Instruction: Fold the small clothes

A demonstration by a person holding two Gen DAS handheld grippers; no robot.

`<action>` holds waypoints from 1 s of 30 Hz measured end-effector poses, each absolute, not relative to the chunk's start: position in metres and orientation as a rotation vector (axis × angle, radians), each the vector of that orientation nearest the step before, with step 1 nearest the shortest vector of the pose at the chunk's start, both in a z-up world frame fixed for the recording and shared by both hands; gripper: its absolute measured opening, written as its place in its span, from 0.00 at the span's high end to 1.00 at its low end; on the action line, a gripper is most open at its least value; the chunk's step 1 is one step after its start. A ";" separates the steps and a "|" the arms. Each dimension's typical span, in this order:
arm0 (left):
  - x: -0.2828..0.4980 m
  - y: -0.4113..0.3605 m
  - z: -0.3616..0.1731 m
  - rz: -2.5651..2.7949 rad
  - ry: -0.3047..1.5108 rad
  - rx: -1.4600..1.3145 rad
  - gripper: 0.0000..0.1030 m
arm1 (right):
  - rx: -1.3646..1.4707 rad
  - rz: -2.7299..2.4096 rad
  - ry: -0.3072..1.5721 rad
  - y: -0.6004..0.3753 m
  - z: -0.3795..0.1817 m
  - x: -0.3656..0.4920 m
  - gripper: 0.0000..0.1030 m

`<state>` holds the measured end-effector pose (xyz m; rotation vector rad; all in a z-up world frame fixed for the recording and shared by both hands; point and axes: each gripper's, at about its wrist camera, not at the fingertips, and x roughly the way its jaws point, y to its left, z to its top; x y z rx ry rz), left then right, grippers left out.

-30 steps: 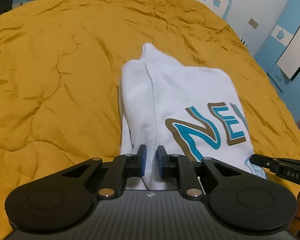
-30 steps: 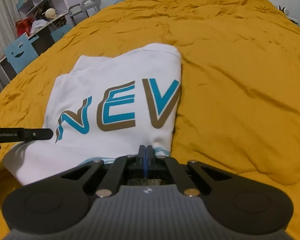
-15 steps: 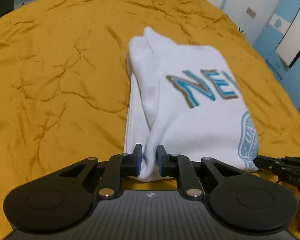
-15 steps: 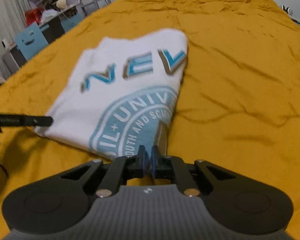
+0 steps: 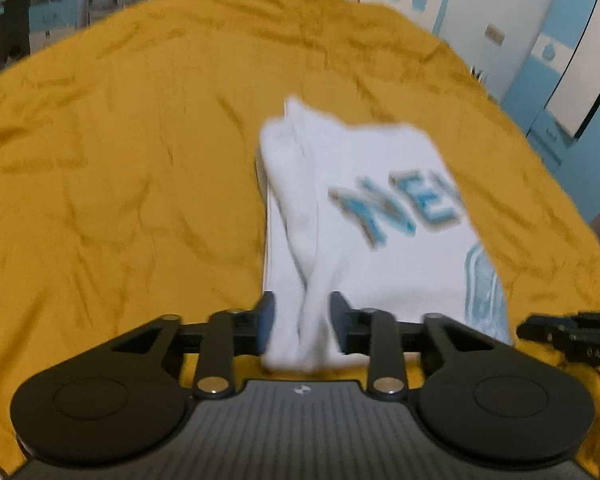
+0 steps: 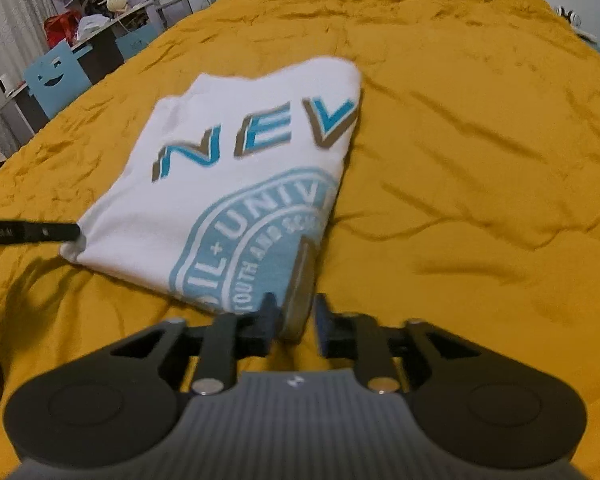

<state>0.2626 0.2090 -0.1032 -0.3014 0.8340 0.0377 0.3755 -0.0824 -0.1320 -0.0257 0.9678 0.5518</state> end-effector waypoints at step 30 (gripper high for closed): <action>0.411 0.318 -0.198 -0.142 0.768 -0.952 0.21 | 0.526 0.559 1.017 -0.089 -0.185 0.556 0.28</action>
